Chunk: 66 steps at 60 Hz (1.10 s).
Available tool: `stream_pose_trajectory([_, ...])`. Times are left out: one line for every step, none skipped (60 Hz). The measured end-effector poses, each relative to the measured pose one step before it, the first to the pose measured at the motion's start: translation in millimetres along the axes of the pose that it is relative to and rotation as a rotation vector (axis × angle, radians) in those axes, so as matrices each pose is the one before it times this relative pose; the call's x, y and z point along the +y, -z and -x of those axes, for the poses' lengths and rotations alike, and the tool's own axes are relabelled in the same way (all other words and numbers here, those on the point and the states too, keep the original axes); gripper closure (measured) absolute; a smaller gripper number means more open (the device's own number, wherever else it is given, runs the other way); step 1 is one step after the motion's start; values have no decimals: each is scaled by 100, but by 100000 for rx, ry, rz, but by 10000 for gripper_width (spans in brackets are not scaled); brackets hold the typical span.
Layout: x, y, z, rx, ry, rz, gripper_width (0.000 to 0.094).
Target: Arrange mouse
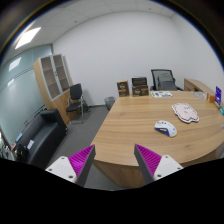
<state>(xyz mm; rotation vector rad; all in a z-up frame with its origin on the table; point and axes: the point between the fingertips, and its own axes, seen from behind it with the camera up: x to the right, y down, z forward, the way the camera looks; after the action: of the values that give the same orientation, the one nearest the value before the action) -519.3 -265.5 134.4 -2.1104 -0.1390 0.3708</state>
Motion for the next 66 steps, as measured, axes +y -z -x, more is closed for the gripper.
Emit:
stream_pose_trajectory([-119, -8, -571, 1908, 105, -479, 119])
stream_pose_trajectory([-113, -8, -625, 2027, 150, -468, 120])
stream_pose_trajectory([20, -67, -732, 2230, 248, -251, 121])
stream_pose_trajectory([-9, -69, -743, 2249, 304, -253, 120])
stream_pose_trajectory([26, -146, -793, 2274, 281, -274, 121])
stream_pose_trajectory([8, -195, -795, 2238, 217, -336, 121])
stream_pose_trajectory([51, -210, -823, 2138, 195, -240, 121])
stream_pose_trajectory([-147, 406, -600, 1882, 86, -74, 121])
stream_pose_trajectory([277, -814, -882, 1794, 209, -355, 120])
stream_pose_trajectory([136, -340, -793, 1586, 334, -433, 120])
stream_pose_trajectory([16, -347, -608, 1350, 483, -146, 123])
stream_pose_trajectory([192, -344, -691, 1344, 956, 50, 122])
stream_pose_trajectory([271, -334, -825, 1470, 1359, 318, 123])
stream_pose_trajectory([228, -363, -757, 1489, 1463, 507, 124])
stream_pose_trajectory([238, -305, -733, 1428, 1414, 458, 125])
stream_pose_trajectory([212, -325, -714, 1243, 1164, 372, 126])
stream_pose_trajectory([213, -336, -662, 1013, 896, 345, 126])
stream_pose_trajectory([204, -405, -593, 756, 485, 312, 124])
stream_pose_trajectory([191, -393, -488, 491, 203, 277, 124])
stream_pose_trajectory([180, -393, -467, 267, 112, 283, 125])
stream_pose_trajectory([120, -402, -468, 121, 112, 216, 124])
stream_pose_trajectory([101, -416, -419, 108, 61, 108, 127])
stream_pose_trajectory([66, -464, -488, 223, 59, 83, 129])
stream_pose_trajectory([68, -505, -533, 281, 194, 82, 129])
stream_pose_trajectory([66, -535, -420, 121, 356, 90, 129])
stream_pose_trajectory([26, -575, -454, 80, 393, 53, 128])
stream_pose_trajectory([65, -600, -480, 93, 343, 87, 127])
stream_pose_trajectory([76, -622, -453, 47, 370, 183, 124])
stream_pose_trajectory([83, -637, -420, 6, 348, 271, 126])
stream_pose_trajectory([76, -671, -411, -4, 382, 334, 125])
stream_pose_trajectory([54, -692, -396, -60, 286, 423, 126])
stream_pose_trajectory([13, -729, -360, -155, 198, 420, 125])
stream_pose_trajectory([-9, -669, -314, -199, 101, 376, 124])
stream_pose_trajectory([-87, -660, -260, -370, 14, 118, 125])
stream_pose_trajectory([-158, -638, -236, -553, -25, -141, 125])
stream_pose_trajectory([-171, -589, -177, -650, 8, -269, 125])
stream_pose_trajectory([-167, -623, -160, -674, 121, -274, 126])
stream_pose_trajectory([-138, -583, -215, -582, 178, -110, 126])
stream_pose_trajectory([-109, -605, -233, -453, 166, 76, 126])
stream_pose_trajectory([-5, -590, -273, -326, 129, 329, 125])
stream_pose_trajectory([-5, -607, -267, -329, 73, 434, 125])
stream_pose_trajectory([-32, -591, -238, -454, -120, 431, 127])
stream_pose_trajectory([7, -515, -176, -535, -322, 451, 126])
stream_pose_trajectory([4, -550, -136, -650, -464, 499, 127])
stream_pose_trajectory([45, -533, -84, -678, -639, 609, 127])
stream_pose_trajectory([40, -459, -112, -690, -659, 672, 125])
stream_pose_trajectory([15, -497, -101, -696, -558, 577, 125])
stream_pose_trajectory([-61, -385, -98, -702, -467, 367, 125])
stream_pose_trajectory([-126, -388, -88, -662, -286, 115, 127])
stream_pose_trajectory([-149, -355, -98, -520, -53, 1, 125])
stream_pose_trajectory([-166, -298, 128, -1377, 52, -151, 116])
stream_pose_trajectory([-151, -312, 32, -748, 3, -57, 119])
stream_pose_trajectory([-157, -316, -73, -410, 65, 125, 120])
stream_pose_trajectory([-177, -302, 51, -648, 29, 14, 118])
stream_pose_trajectory([-155, -205, 15, -530, -17, -6, 120])
stream_pose_trajectory([-144, -253, 16, -518, -39, 44, 121])
stream_pose_trajectory([-119, -296, 0, -517, -138, 100, 125])
stream_pose_trajectory([-171, -153, -30, -284, -494, 369, 133])
stream_pose_trajectory([-122, -288, -17, -293, -591, 83, 136])
stream_pose_trajectory([-307, -229, -126, 122, -299, -591, 139])
stream_pose_trajectory([-183, -217, -77, 317, -124, -185, 148])
stream_pose_trajectory([-106, -211, -42, 281, -171, 109, 153])
stream_pose_trajectory([-182, -213, -44, 278, -143, -154, 160])
stream_pose_trajectory([-254, -628, 73, 91, -146, -205, 170])
stream_pose_trajectory([-145, -209, -80, 243, -210, -111, 178])
stream_pose_trajectory([-165, -215, -58, 219, -255, -169, 189])
